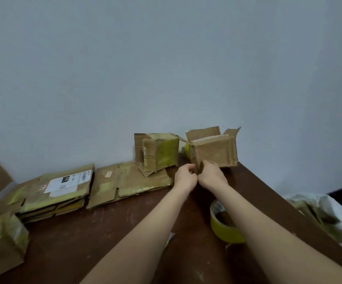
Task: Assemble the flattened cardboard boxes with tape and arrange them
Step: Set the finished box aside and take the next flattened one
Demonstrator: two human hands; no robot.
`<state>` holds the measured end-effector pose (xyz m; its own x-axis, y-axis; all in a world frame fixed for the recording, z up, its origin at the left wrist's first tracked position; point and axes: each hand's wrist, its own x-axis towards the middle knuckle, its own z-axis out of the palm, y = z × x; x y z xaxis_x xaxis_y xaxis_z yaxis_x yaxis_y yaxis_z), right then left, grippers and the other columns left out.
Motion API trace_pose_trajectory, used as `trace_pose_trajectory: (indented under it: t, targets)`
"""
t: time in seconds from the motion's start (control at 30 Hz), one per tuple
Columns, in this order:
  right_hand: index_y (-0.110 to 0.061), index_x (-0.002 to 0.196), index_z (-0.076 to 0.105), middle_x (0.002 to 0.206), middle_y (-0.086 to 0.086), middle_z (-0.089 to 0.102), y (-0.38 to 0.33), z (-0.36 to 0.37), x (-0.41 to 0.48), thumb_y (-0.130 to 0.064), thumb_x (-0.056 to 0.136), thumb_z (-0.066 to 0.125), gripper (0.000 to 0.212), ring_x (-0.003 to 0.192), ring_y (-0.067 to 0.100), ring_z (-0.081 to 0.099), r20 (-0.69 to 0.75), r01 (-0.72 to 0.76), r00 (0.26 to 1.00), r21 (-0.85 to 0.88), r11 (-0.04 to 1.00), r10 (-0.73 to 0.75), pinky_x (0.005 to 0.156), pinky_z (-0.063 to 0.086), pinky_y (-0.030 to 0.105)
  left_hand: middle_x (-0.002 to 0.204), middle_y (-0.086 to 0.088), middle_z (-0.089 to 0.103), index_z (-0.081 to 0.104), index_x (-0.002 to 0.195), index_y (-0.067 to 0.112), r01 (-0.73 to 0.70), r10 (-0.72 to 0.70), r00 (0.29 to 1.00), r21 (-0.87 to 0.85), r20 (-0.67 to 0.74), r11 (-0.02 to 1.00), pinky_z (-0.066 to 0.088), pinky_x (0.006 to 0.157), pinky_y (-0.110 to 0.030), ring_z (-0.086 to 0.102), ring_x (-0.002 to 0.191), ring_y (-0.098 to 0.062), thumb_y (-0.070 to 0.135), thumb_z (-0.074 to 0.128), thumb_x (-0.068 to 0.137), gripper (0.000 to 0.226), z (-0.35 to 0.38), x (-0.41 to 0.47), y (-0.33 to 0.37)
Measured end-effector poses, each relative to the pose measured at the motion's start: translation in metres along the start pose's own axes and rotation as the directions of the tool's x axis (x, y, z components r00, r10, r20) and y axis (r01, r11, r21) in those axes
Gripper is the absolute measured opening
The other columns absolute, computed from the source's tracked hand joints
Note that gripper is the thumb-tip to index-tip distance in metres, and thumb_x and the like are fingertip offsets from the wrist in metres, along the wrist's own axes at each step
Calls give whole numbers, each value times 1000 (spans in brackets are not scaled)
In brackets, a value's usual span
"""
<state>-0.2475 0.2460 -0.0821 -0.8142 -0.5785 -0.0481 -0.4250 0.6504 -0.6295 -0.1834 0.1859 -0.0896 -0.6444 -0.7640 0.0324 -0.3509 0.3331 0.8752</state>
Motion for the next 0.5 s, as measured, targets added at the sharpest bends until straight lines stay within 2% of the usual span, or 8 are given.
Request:
trace_pose_trajectory:
  t: [0.07,0.17,0.23,0.3,0.37,0.4,0.47,0.5]
  targets:
    - [-25,139,41,148,7,35,0,4,7,-24,94,47,46,130,35,39,11,30,1000,-49,998,-29,102,42,46,133,-6,57,57,131,14,0,0,1000,16,11,1000,39,89,-19,53,120,-20,2,40,95,41,0,8,-5]
    - [-23,138,45,145,8,37,0,6,17,-19,93,47,45,129,34,40,33,59,998,-102,993,-56,102,42,46,121,-3,64,64,117,16,-42,44,998,53,-43,998,47,96,-30,58,112,-19,1,42,93,36,-13,12,-16]
    - [-23,127,56,137,7,45,-3,5,19,-20,94,49,34,123,31,46,-14,29,999,-91,995,-30,96,47,45,109,1,63,62,107,20,-91,117,967,122,-227,988,50,88,-31,59,102,-16,4,48,90,27,-32,10,-20]
    - [-27,110,63,128,3,51,-7,2,17,-25,94,51,20,116,27,51,-99,37,994,-48,998,-41,88,51,42,111,3,54,53,108,21,-97,165,867,166,-470,981,46,82,-29,55,101,-15,14,59,87,23,-56,13,-21]
    - [-29,98,60,119,1,51,-12,0,11,-29,94,55,7,108,23,53,-197,97,975,-43,994,-104,79,51,38,124,-3,45,47,119,18,-40,112,788,131,-606,991,43,87,-31,50,111,-19,24,68,83,42,-78,25,-19]
    - [-29,97,58,116,1,51,-16,0,8,-30,93,57,4,104,22,52,-227,144,962,-59,988,-154,76,50,36,131,-6,41,42,128,16,3,66,782,110,-620,994,42,94,-34,46,118,-23,28,72,81,57,-88,34,-20]
    - [-29,99,59,114,0,51,-25,3,5,-30,93,57,7,103,21,52,-231,221,944,-88,971,-236,76,51,36,143,-9,33,31,142,15,105,-34,828,96,-560,990,36,104,-39,40,128,-28,32,76,78,80,-104,51,-22]
    - [-28,102,60,116,0,51,-29,6,4,-30,93,56,10,105,21,52,-214,236,944,-99,967,-253,78,50,36,142,-8,37,32,143,15,128,-68,863,86,-501,988,36,104,-38,42,128,-28,30,76,79,79,-107,59,-26]
